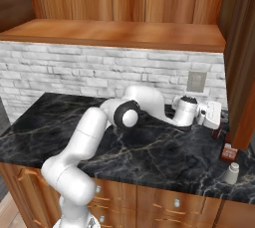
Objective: Collect the paprika, ketchup, and shaker from the cabinet and place them next to the stove.
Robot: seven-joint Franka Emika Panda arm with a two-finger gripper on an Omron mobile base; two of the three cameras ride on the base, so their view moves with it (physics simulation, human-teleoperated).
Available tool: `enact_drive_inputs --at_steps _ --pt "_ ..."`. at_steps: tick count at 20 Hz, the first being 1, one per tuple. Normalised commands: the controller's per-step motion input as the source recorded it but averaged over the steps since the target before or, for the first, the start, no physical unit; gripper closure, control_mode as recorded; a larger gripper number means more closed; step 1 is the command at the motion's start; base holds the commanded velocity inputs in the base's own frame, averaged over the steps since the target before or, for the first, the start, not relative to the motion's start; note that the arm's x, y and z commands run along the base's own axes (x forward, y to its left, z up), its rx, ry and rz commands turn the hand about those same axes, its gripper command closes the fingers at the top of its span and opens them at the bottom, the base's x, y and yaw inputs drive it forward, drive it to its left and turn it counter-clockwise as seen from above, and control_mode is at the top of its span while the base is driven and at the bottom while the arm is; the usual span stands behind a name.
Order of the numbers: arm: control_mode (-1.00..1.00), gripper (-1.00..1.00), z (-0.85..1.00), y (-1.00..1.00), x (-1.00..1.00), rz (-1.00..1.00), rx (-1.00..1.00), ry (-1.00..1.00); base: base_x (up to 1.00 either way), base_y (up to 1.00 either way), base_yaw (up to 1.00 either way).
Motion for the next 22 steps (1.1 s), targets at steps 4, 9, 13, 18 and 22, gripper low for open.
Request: enact_drive_inputs --at_steps 4,9,13,18,22 --pt "-1.00 -1.00 -0.41 0.01 -0.15 0.00 0.00 -0.21 0.00 0.00 0.00" --pt "-1.00 -1.00 -0.33 0.35 -0.02 0.00 -0.01 -0.15 0.00 0.00 0.00" --pt "-1.00 -1.00 -0.12 0.41 -0.01 0.00 -0.01 -0.16 0.00 0.00 0.00" --pt "-1.00 -1.00 -0.01 0.43 -0.09 0.00 -0.03 -0.18 0.00 0.00 0.00" --pt "-1.00 -1.00 -0.20 0.48 -0.40 0.00 -0.07 -0.16 0.00 0.00 0.00"
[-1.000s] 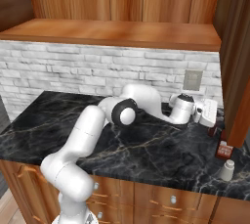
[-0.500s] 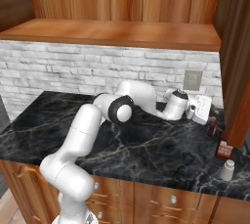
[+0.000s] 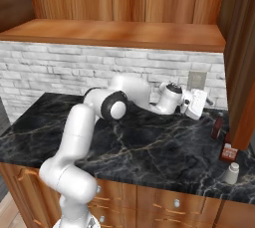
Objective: Collect the paprika, ketchup, and shaker from the cabinet and place them next to the stove.
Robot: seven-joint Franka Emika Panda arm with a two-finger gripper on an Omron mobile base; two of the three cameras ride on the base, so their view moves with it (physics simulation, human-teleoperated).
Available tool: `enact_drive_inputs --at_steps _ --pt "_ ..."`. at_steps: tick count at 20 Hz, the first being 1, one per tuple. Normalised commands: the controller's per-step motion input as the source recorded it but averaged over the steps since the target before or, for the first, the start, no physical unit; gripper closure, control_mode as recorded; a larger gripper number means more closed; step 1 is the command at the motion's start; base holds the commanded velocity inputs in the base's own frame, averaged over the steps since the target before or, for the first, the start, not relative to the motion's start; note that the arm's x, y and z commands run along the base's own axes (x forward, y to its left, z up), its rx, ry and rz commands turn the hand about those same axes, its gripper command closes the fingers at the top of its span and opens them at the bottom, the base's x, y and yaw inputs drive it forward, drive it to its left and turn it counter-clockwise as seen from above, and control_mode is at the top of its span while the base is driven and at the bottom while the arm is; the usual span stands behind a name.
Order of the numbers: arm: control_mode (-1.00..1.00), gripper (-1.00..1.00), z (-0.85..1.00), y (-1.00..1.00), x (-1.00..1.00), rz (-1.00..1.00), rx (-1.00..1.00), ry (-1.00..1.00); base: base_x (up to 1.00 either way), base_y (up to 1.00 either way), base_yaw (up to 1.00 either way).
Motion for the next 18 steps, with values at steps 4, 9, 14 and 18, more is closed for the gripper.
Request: enact_drive_inputs --at_steps 4,9,14,18 --pt "-1.00 -1.00 -0.44 0.68 -0.69 0.00 -0.09 -0.17 0.00 0.00 0.00" --pt "-1.00 -1.00 -0.21 0.73 -0.81 -0.01 -0.07 -0.20 0.00 0.00 0.00" --pt "-1.00 -1.00 0.00 0.74 -0.98 -0.05 -0.06 -0.19 0.00 0.00 0.00" --pt "-1.00 -1.00 0.00 0.79 -1.00 -0.08 -0.06 -0.17 0.00 0.00 0.00"
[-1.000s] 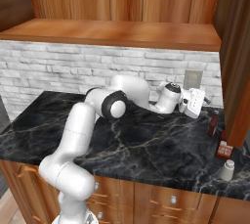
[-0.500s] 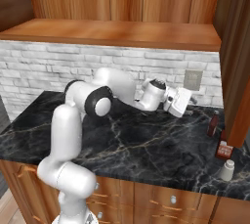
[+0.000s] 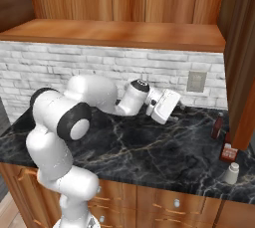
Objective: Collect the paprika, ketchup, and shaker from the cabinet and place them next to the stove.
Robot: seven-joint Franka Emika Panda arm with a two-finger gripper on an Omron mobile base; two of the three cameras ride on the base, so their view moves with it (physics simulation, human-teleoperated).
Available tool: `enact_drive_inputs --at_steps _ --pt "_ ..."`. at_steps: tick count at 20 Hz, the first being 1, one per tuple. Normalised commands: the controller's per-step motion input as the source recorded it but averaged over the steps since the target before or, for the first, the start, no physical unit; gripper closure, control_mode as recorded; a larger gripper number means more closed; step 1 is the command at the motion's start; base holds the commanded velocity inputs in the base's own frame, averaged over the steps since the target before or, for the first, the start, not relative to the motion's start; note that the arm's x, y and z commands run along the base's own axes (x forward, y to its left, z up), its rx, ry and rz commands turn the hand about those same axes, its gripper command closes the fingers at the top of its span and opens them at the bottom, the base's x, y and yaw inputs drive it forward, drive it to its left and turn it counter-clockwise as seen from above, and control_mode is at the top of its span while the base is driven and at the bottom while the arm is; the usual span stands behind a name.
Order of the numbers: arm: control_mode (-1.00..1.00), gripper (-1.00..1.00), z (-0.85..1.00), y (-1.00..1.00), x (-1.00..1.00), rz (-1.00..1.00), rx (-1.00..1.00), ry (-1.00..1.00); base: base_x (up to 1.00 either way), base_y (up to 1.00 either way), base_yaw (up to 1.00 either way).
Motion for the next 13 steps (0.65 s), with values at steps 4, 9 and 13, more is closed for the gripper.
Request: enact_drive_inputs --at_steps 4,9,13 --pt "-1.00 -1.00 0.03 0.87 -1.00 -0.11 -0.09 -0.13 0.00 0.00 0.00" --pt "-1.00 -1.00 0.23 0.71 -1.00 -0.11 -0.06 -0.15 0.00 0.00 0.00" --pt "-1.00 -1.00 0.34 0.63 -1.00 -0.11 -0.07 -0.17 0.00 0.00 0.00"
